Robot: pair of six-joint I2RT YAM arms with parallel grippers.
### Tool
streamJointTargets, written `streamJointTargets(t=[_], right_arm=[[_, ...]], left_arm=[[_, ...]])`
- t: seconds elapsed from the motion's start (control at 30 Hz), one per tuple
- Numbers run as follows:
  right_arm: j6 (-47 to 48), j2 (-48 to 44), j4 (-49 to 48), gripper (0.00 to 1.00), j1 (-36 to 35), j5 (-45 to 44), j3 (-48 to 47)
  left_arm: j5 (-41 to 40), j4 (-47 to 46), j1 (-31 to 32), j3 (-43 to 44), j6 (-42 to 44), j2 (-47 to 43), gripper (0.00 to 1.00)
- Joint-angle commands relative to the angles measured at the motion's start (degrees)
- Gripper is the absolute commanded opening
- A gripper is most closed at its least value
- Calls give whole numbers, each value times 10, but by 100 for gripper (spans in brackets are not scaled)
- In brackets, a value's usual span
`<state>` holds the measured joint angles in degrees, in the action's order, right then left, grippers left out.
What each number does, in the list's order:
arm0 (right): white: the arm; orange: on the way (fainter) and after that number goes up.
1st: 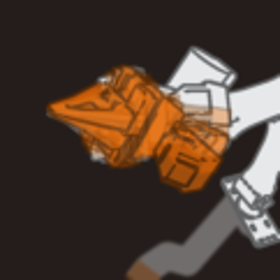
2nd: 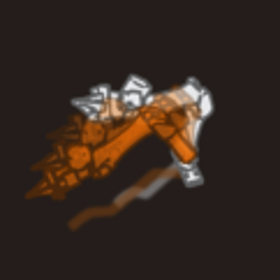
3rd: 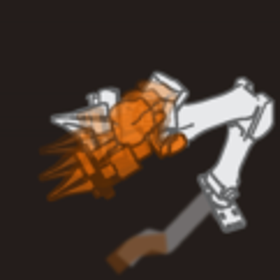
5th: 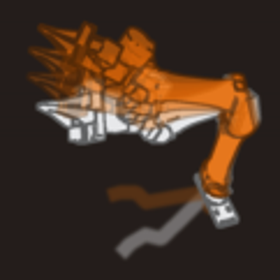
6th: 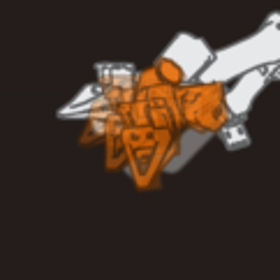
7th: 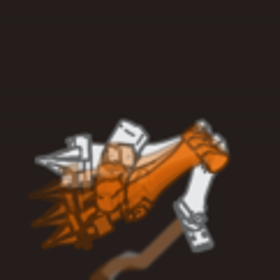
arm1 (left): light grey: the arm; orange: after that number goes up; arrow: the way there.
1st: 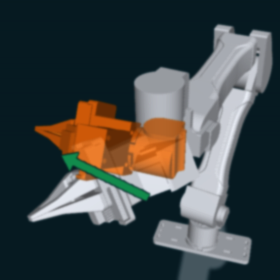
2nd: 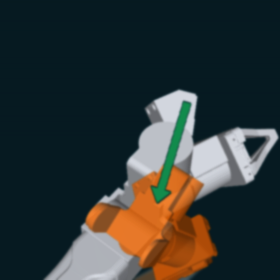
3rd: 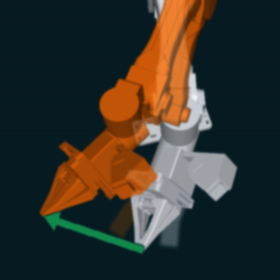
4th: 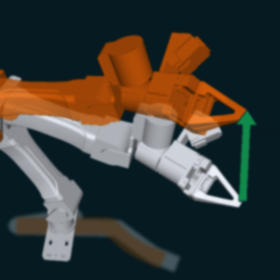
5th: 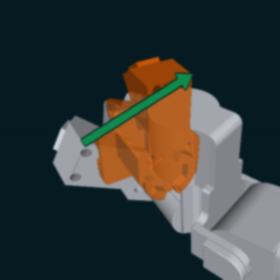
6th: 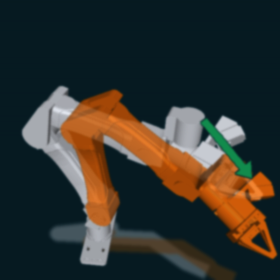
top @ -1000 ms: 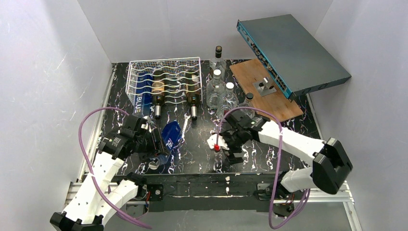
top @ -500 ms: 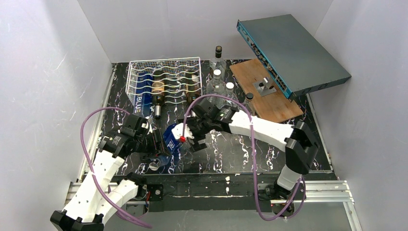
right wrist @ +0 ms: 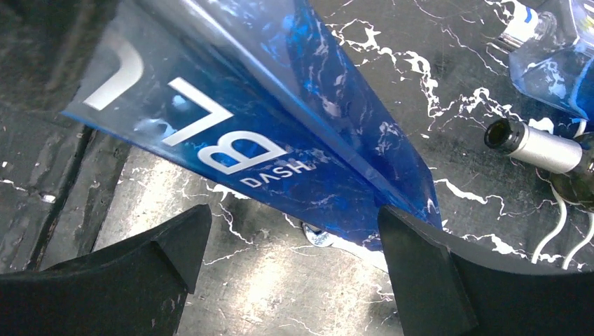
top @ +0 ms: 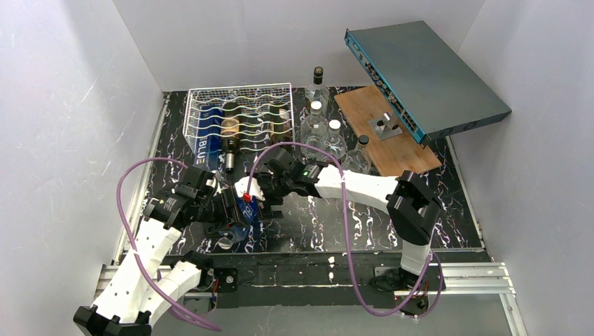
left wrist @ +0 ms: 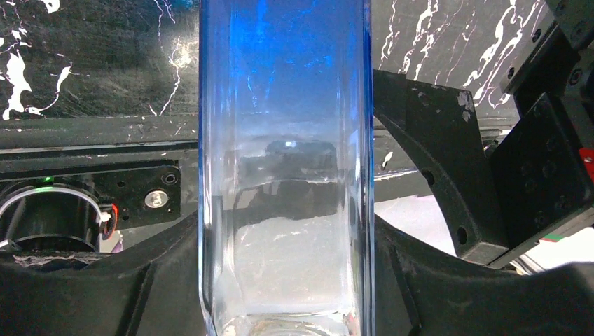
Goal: Take the wine bottle off the wine rack
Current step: Place the wine bottle at the center of the board.
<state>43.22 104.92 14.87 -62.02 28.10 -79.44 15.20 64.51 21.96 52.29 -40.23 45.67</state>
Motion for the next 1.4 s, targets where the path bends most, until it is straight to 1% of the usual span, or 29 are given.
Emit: streamJointTargets(t=[0.0, 0.17, 0.3, 0.33, 0.43, 0.6, 0.87, 1.17, 1.27, 1.37], right_arm=[[-16, 8, -42, 98, -13, -4, -42], [1, 3, -17, 98, -13, 15, -59], [6, 16, -9, 98, -13, 23, -76], [9, 24, -1, 98, -15, 47, -83], [22, 30, 4, 98, -28, 56, -79], [105, -6, 73, 98, -25, -6, -97], [82, 12, 29, 98, -25, -9, -115], [69, 22, 62, 98, -10, 69, -164], [67, 17, 81, 98, 8, 122, -169], [83, 4, 102, 99, 21, 141, -160]], left_arm=[[55, -36, 3, 19, 4, -4, 0], [58, -38, 3, 19, 0, -3, 0], [67, -40, 3, 30, -3, 0, 0], [71, -41, 3, 37, -7, 2, 0], [87, -57, 3, 45, -21, 8, 0], [76, -49, 0, 65, -26, 5, 0], [66, -48, -5, 81, -24, 11, 0], [28, -52, -9, 92, -58, -19, 0], [41, -59, -9, 90, -60, -26, 0], [74, -62, -9, 85, -50, -22, 0]])
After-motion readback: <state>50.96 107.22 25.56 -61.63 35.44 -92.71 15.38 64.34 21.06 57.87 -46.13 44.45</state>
